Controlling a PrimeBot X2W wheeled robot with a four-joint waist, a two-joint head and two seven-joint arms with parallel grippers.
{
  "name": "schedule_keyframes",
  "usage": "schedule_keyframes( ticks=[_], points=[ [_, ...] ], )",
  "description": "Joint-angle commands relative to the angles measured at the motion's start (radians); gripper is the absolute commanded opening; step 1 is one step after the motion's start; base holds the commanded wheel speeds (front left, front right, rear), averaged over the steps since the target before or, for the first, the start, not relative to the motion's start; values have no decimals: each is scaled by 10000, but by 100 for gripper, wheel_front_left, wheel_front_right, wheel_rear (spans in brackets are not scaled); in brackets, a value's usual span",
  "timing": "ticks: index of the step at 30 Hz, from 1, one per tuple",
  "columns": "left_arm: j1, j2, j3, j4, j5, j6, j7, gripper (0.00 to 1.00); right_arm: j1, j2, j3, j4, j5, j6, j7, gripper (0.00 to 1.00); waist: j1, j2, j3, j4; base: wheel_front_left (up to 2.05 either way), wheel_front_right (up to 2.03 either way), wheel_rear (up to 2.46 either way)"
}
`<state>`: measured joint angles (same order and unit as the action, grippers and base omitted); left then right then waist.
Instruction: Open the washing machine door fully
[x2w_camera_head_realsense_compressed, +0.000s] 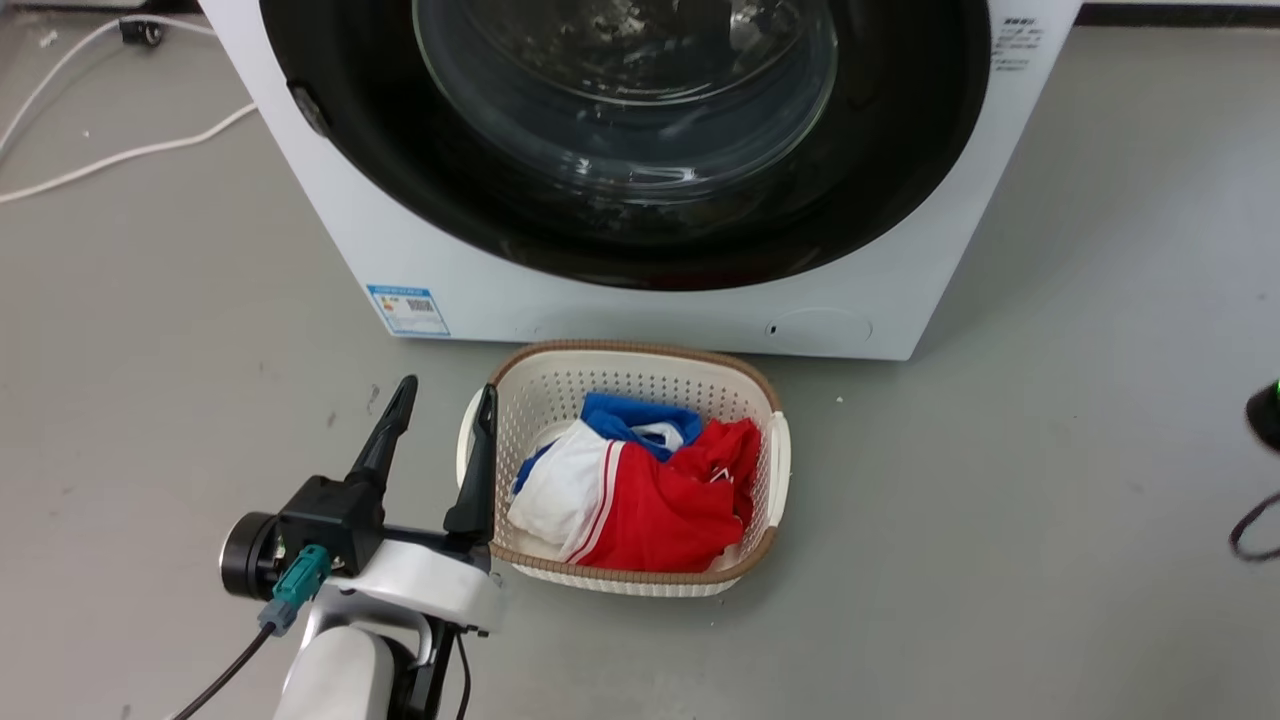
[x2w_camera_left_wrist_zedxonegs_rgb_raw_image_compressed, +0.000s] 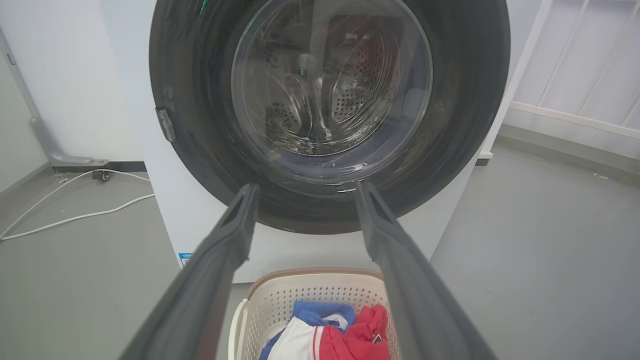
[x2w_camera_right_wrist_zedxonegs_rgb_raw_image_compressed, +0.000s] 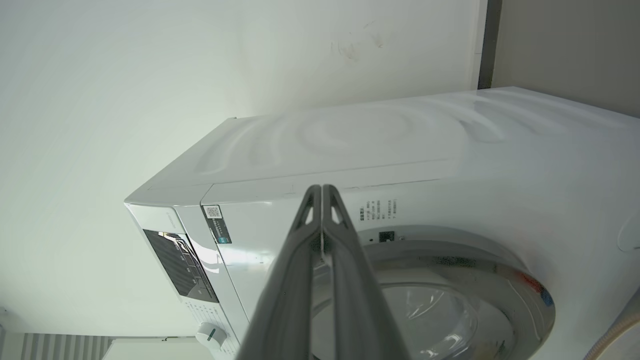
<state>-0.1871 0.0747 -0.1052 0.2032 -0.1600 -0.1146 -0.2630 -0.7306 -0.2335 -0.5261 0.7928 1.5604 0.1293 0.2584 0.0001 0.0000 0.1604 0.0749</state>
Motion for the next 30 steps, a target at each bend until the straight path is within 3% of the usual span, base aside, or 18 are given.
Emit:
schedule_keyframes(
  ticks=[1,5,11,17,30],
  points=[
    [-166,-44,-32,-73,3,-28,-27,100,-397,-170,110,218,-43,25,120,0,-1,0,274,166,0,0,0],
    [-443,-63,-160,-263,-26,-56,-27,100,-2057,-864,715,1628,-418,25,773,0,-1,0,765,382,0,0,0],
    [-790,-111,-282,-599,-161,-95,-27,100,-4252,-1345,1863,3162,-1395,25,1705,0,-1,0,1435,633,0,0,0],
    [-1292,-174,-472,-872,-215,-132,-27,100,-6480,-1142,3011,4365,-2513,25,2465,0,-1,0,2225,908,0,0,0],
    [-1796,-236,-731,-989,-350,-145,-27,100,-8076,-890,3829,4909,-3489,25,3100,0,-1,0,3047,1189,0,0,0]
  ],
)
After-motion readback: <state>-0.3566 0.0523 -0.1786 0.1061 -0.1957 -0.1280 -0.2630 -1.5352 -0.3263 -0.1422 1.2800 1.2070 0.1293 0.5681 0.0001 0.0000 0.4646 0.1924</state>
